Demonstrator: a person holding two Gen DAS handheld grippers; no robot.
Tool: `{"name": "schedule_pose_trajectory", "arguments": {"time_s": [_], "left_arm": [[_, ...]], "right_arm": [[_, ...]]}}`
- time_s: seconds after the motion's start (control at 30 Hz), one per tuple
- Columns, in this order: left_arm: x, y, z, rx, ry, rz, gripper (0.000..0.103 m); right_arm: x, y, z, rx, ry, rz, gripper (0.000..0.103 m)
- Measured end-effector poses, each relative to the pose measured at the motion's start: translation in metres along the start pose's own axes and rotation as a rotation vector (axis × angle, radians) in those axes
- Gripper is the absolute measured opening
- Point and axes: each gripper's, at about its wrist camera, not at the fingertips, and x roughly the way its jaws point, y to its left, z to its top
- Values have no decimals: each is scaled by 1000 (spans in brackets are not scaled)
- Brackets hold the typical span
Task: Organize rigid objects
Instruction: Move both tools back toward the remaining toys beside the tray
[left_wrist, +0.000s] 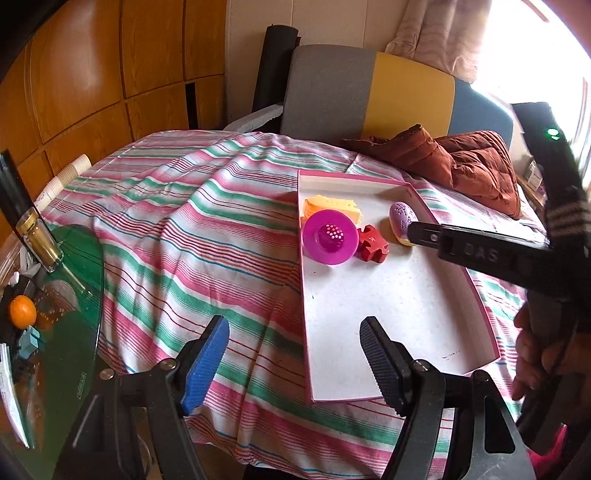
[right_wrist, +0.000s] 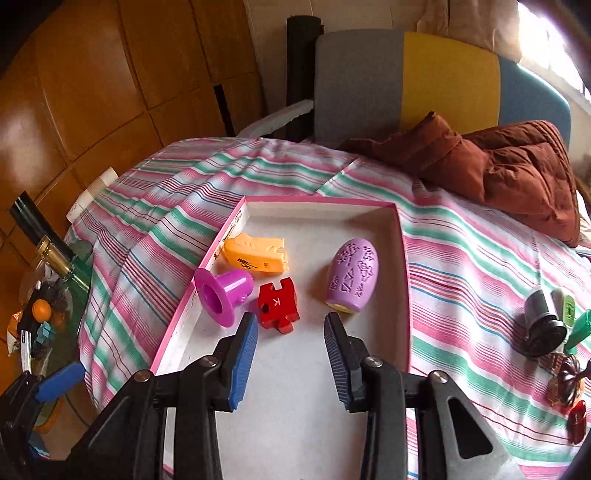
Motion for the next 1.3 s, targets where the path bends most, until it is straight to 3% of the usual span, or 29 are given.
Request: {"name": "schedule_pose_trajectory", "arguments": {"time_s": [0.43,0.7,0.9,1.07,1.17,1.3], "left_arm": [[-10,-19,-1,68,-6,-2,74],[-8,-23,3,46,9,-38,74],[-6,-43,8,104,4,-77,74],[-4,-76,17,177,12,-110,74],[0,-100,26,195,26,-149,74],[10,-140,42,222,52,-227,81]], "right_arm": [[-44,-32,-21,10,-78,-49,39],[-82,-105,-29,56,-126,-191,39],[-117,-205,-40,253,-181,-357,39],[-132,-283,-70,479,-209,-469,39],[-141,-321,-87,687,-216,-449,39],[-147,-339,-97,801,-237,-400,39]]}}
